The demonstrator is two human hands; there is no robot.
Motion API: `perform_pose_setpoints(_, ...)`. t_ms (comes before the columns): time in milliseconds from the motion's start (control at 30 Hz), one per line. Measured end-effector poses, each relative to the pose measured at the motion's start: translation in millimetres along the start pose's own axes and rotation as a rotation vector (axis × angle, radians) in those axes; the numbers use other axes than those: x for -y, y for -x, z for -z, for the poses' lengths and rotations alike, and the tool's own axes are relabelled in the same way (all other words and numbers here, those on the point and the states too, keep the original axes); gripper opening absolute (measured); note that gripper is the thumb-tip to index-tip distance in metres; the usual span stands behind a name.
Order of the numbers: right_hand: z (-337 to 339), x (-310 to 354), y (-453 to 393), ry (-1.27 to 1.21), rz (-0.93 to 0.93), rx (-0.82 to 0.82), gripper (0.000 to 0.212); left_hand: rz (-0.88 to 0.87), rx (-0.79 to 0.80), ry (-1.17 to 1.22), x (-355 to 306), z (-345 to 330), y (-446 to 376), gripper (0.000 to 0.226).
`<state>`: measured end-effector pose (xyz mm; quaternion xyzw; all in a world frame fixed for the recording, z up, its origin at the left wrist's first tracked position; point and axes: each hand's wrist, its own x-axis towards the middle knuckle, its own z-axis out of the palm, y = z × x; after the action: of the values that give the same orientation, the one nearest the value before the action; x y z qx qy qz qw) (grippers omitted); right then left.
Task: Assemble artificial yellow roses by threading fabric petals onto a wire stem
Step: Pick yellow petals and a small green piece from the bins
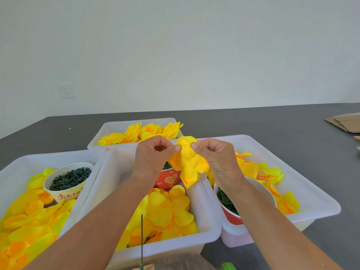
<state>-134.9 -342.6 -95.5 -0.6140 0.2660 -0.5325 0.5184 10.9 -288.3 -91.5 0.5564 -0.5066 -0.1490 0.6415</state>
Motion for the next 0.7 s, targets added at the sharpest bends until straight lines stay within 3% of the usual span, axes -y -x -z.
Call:
perform_pose_setpoints(133,-1.5,-1.3,1.9,0.136,0.083,-0.006,0.007,0.049,0.132,0.018,-4.2,-4.7,6.6,0.018)
perform_pose_setpoints(233,-3.0,-1.4,4.0,0.224,0.146,0.021,0.014,0.152,0.146,0.127,-4.9,-6.2,7.8,0.018)
perform_pose_setpoints(400,-5.7,-1.0,5.5,0.153,0.215,0.148,0.01,0.301,0.18,0.375,-7.1,-4.3,6.7,0.026)
perform_pose_setpoints(700,-8.7,-3.6,6.3,0.307,0.215,0.136,0.006,0.248,0.156,0.348,-5.9,-3.4,7.2,0.016)
